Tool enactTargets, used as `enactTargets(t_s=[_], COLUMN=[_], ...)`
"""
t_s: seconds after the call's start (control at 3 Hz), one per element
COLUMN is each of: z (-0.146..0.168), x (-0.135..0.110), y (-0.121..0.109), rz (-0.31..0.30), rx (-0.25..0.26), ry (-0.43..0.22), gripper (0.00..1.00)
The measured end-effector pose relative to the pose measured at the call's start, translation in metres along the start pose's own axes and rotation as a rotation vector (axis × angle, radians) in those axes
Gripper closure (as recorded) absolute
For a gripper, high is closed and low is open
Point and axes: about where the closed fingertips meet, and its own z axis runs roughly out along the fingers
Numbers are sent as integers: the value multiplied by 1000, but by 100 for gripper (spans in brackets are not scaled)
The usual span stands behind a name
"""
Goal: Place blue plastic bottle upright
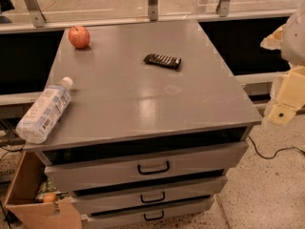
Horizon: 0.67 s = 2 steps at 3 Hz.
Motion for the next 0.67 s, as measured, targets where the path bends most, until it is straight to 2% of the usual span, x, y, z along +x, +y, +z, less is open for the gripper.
enactTargets(t_s=[0.33,0.67], z=[0,11], x=[0,-17], y=[0,-9], rz=[0,14], rx=[0,-15], ry=[0,-35], gripper=[0,0])
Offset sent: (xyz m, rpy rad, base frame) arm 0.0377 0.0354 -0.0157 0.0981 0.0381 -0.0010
